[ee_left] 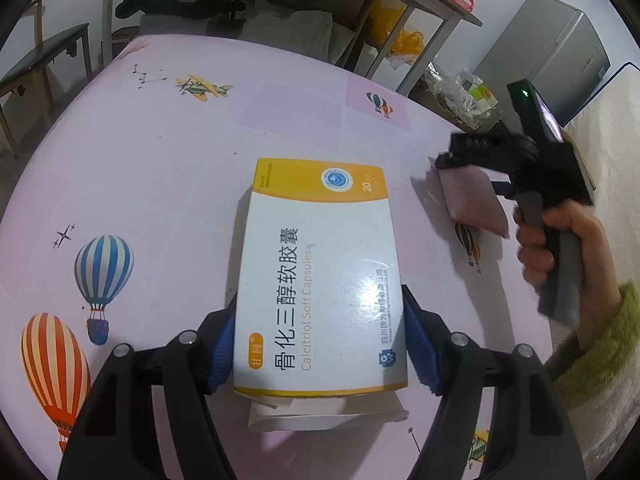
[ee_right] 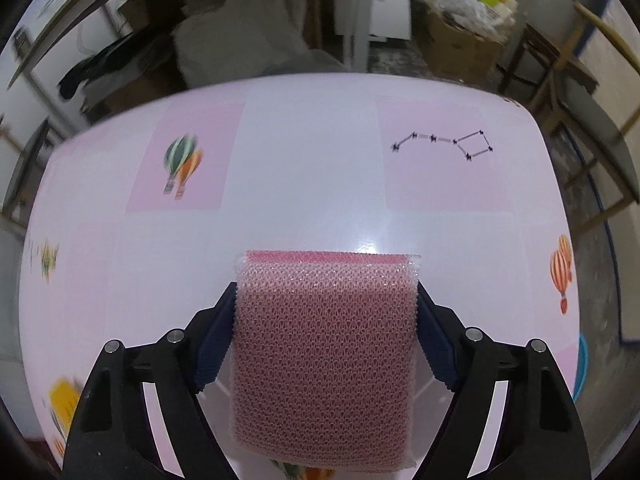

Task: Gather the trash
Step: 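Grasp the pink mesh sponge with the right tool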

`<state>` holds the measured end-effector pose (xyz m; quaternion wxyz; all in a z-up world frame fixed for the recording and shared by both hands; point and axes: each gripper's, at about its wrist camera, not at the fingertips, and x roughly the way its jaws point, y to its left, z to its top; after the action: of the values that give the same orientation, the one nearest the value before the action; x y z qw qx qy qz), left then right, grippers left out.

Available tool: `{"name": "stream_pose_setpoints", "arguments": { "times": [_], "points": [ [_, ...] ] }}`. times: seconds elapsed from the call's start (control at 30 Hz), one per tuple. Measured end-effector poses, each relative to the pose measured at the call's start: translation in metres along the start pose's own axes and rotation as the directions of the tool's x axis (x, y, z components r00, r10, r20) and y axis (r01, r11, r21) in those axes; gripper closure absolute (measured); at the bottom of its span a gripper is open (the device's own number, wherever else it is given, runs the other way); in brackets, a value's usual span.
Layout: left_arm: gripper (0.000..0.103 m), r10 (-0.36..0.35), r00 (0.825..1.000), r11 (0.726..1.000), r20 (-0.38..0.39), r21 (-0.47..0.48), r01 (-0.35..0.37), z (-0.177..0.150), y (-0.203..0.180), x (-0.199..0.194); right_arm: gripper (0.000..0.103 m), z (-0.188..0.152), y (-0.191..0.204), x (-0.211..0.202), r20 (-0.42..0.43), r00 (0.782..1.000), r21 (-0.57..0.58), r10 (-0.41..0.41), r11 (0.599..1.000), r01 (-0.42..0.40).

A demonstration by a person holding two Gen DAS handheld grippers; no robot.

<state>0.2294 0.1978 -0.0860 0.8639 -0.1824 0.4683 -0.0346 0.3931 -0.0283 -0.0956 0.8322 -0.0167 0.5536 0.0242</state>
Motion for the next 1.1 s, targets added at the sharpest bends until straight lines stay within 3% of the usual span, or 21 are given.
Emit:
{"name": "stream_pose_setpoints", "arguments": {
  "times": [0.17, 0.4, 0.57, 0.7, 0.87, 1.1],
  "points": [
    [0.034, -0.003, 1.000, 1.000, -0.007, 0.012, 0.003, -0.008, 0.001, -0.005, 0.026, -0.047, 0.009, -0.022, -0.015, 0.998, -0.119, 0.065, 0.991, -0.066],
    [0.034, -0.007, 1.000, 0.999, -0.030, 0.050, 0.008, -0.037, 0.000, -0.026, 0.025, -0.142, 0.013, -0.061, -0.018, 0.991, -0.256, 0.134, 0.957, -0.134],
    [0.034, 0.017, 0.999, 0.994, -0.038, 0.105, -0.013, -0.067, -0.002, -0.043, 0.018, -0.190, 0.009, -0.093, 0.057, 0.978, -0.317, 0.199, 0.933, -0.171],
    [0.034, 0.044, 0.999, 0.991, -0.028, 0.127, -0.041, -0.084, -0.006, -0.051, 0.012, -0.204, -0.002, -0.104, 0.108, 0.972, -0.350, 0.207, 0.923, -0.157],
    [0.034, 0.074, 0.997, 0.987, -0.020, 0.142, -0.071, -0.086, -0.011, -0.049, 0.011, -0.206, 0.000, -0.104, 0.085, 0.971, -0.358, 0.222, 0.917, -0.178],
    [0.034, 0.092, 0.996, 0.984, -0.017, 0.156, -0.088, -0.086, -0.013, -0.047, 0.011, -0.214, 0.009, -0.094, 0.072, 0.981, -0.411, 0.180, 0.902, -0.135]
  ]
}}
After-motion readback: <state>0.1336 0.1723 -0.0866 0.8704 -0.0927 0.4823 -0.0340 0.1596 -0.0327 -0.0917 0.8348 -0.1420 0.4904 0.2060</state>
